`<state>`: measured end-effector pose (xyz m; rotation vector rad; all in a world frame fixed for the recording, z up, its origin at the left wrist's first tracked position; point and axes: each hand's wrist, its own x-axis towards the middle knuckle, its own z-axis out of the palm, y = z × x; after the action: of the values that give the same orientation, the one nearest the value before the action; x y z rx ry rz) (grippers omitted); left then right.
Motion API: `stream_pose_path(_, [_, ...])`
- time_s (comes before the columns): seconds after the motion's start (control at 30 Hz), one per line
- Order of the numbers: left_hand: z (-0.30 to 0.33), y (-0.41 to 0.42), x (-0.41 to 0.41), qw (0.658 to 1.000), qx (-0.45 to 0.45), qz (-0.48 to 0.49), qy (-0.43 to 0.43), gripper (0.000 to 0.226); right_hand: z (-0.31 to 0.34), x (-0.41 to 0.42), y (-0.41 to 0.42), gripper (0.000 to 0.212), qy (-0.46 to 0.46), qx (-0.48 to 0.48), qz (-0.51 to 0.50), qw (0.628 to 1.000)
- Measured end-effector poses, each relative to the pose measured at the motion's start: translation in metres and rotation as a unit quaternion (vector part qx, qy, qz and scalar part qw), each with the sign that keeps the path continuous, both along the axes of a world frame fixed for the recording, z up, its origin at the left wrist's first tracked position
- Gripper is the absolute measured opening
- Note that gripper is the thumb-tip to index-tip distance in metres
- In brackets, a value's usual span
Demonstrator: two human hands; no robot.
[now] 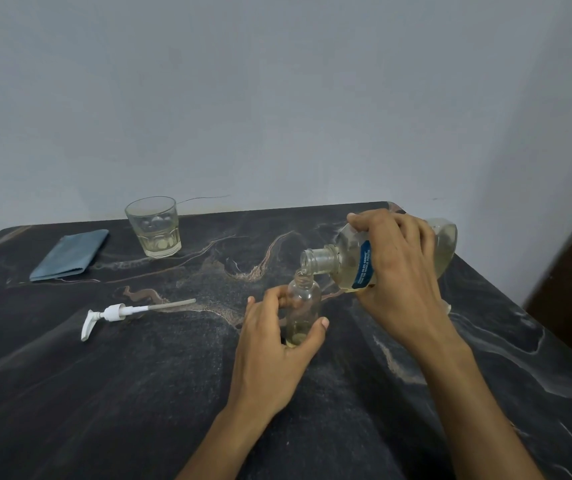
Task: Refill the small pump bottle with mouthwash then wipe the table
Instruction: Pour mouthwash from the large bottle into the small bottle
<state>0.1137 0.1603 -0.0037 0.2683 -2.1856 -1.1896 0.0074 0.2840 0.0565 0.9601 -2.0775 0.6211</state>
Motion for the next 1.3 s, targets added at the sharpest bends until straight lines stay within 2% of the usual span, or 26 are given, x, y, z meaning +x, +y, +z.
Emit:
stream_pose_path(0.8, [0.0014, -0.0002, 0.0008, 1.0, 0.002, -0.004, -0.006, 0.033, -0.0006, 0.0, -0.0007, 0.089, 0.013, -0.008, 0.0, 1.0])
stream_pose_path(1.1, [-0.001, -0.0001, 0.0002, 1.0, 0.006, -0.007, 0.002, 0.044, -0.0007, -0.0005, -0.001, 0.089, 0.007, -0.005, 0.001, 1.0])
stream_pose_path(1.3, [0.0014, 0.0, 0.0009, 1.0, 0.006, -0.007, 0.002, 0.042, -0.0007, -0.0001, -0.0014, 0.09, 0.02, -0.012, 0.002, 1.0])
